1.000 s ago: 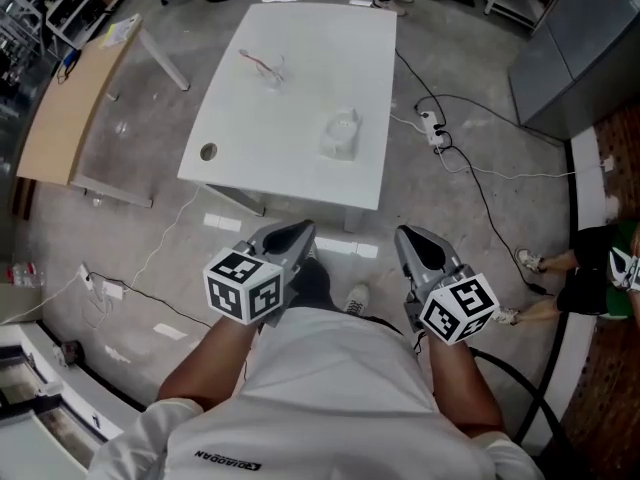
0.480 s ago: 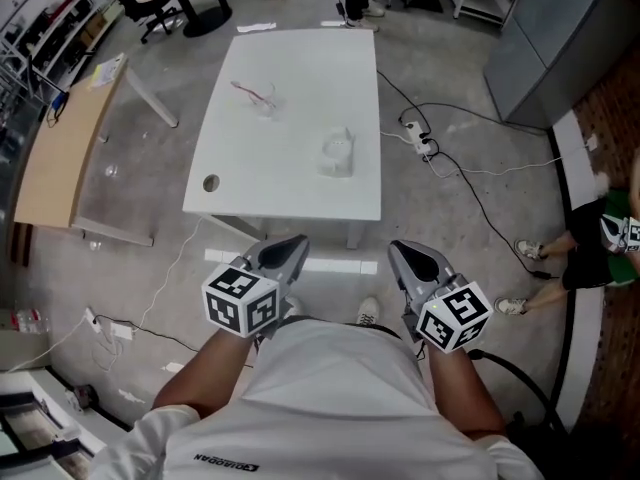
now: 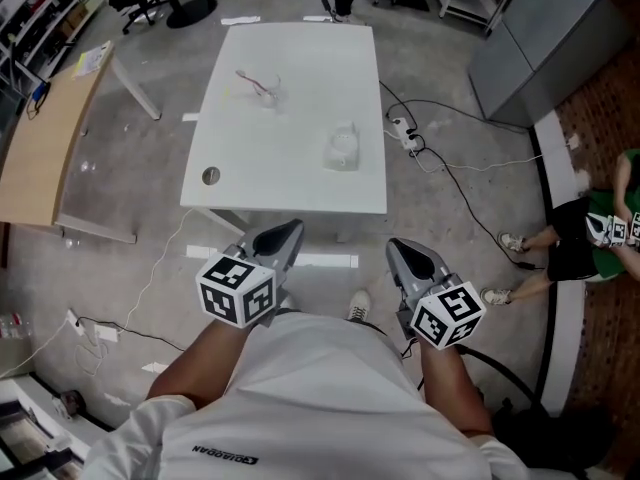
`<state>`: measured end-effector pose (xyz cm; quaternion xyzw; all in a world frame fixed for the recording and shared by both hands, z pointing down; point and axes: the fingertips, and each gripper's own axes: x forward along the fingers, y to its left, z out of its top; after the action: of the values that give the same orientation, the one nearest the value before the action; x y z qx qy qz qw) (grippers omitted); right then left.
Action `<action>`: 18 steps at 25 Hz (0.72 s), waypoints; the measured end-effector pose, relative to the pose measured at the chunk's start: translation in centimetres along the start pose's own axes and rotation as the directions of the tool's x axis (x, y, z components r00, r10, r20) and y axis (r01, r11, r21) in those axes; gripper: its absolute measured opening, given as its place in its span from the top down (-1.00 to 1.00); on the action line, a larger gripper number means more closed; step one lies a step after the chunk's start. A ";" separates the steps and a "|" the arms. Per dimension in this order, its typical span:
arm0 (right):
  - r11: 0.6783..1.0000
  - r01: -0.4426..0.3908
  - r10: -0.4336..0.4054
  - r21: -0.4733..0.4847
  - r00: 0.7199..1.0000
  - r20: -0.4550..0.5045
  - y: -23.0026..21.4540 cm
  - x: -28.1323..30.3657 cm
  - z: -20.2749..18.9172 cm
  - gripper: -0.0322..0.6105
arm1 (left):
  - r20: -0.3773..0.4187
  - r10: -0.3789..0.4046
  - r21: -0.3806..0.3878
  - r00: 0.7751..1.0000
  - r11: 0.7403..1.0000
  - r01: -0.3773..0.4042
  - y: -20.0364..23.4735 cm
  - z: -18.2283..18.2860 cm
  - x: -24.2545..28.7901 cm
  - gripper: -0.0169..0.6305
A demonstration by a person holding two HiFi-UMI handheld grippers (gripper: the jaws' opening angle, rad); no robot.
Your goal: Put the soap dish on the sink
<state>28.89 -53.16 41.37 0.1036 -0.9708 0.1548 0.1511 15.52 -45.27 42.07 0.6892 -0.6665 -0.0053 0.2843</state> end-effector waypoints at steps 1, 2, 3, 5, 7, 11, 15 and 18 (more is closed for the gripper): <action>1.000 0.007 -0.007 0.005 1.000 -0.004 0.2 0.1 -0.2 0.90 | -0.003 -0.004 0.001 1.000 1.000 0.004 0.1 -0.1 -0.2 0.93; 1.000 0.014 -0.014 0.012 1.000 -0.009 0.4 0.2 -0.4 0.89 | -0.005 -0.009 0.000 1.000 1.000 0.009 0.1 -0.1 -0.4 0.93; 1.000 0.018 -0.018 0.018 1.000 -0.013 0.5 0.3 -0.6 0.90 | -0.006 -0.012 -0.001 1.000 1.000 0.012 0.2 -0.1 -0.6 0.93; 1.000 0.020 -0.020 0.020 1.000 -0.023 0.9 0.7 -0.7 0.90 | -0.005 -0.016 0.001 1.000 1.000 0.016 0.5 0.1 -0.8 0.93; 1.000 0.018 -0.018 0.012 0.999 -0.030 1.2 0.9 -0.8 0.90 | -0.003 -0.017 0.001 1.000 1.000 0.017 0.7 0.1 -0.9 0.93; 1.000 0.020 -0.020 -0.003 0.999 -0.033 1.3 0.8 -0.7 0.90 | -0.002 -0.029 -0.001 1.000 1.000 0.029 0.5 0.1 -0.7 0.93; 1.000 0.016 -0.017 -0.020 0.999 -0.041 1.5 0.9 -0.7 0.90 | -0.006 -0.034 0.004 0.999 0.999 0.034 0.3 0.1 -0.6 0.93; 1.000 0.008 -0.009 -0.021 0.999 -0.041 1.4 0.9 -0.8 0.90 | -0.009 -0.033 0.004 0.999 0.999 0.033 0.2 -0.3 -0.3 0.93</action>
<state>27.93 -51.71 42.05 0.1031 -0.9686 0.1461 0.1729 15.41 -44.82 42.28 0.7005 -0.6539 -0.0057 0.2857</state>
